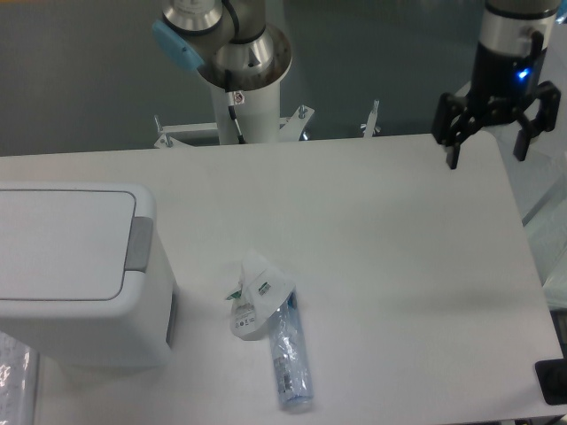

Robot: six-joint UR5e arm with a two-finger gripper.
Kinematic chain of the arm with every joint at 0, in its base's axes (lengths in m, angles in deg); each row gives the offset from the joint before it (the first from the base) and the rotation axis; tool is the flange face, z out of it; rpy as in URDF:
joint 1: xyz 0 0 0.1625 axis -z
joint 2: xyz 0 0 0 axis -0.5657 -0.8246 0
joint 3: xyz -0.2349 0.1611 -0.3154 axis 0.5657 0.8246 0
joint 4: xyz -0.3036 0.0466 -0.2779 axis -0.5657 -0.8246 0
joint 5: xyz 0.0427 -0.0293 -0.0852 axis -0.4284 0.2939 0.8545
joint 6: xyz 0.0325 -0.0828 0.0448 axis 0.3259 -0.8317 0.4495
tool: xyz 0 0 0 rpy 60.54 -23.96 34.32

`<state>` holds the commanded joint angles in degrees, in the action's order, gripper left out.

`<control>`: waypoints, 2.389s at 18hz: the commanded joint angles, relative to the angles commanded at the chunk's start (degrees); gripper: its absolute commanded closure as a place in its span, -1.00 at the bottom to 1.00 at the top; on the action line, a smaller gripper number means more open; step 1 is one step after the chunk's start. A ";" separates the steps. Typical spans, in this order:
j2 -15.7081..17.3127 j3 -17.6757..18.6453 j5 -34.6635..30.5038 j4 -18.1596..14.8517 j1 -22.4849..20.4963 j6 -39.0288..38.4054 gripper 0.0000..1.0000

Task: Open the trash can
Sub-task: 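Move the open gripper across the table toward the white trash can lid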

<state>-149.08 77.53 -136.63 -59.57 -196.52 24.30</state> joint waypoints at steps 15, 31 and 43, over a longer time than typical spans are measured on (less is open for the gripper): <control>1.49 0.70 0.44 -0.35 8.61 -21.71 -1.00; 3.78 0.97 2.54 -0.35 25.83 -31.91 -1.00; 2.64 1.23 2.81 -0.18 31.82 -32.71 -1.00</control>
<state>-146.44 78.76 -133.82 -59.74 -164.71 -8.41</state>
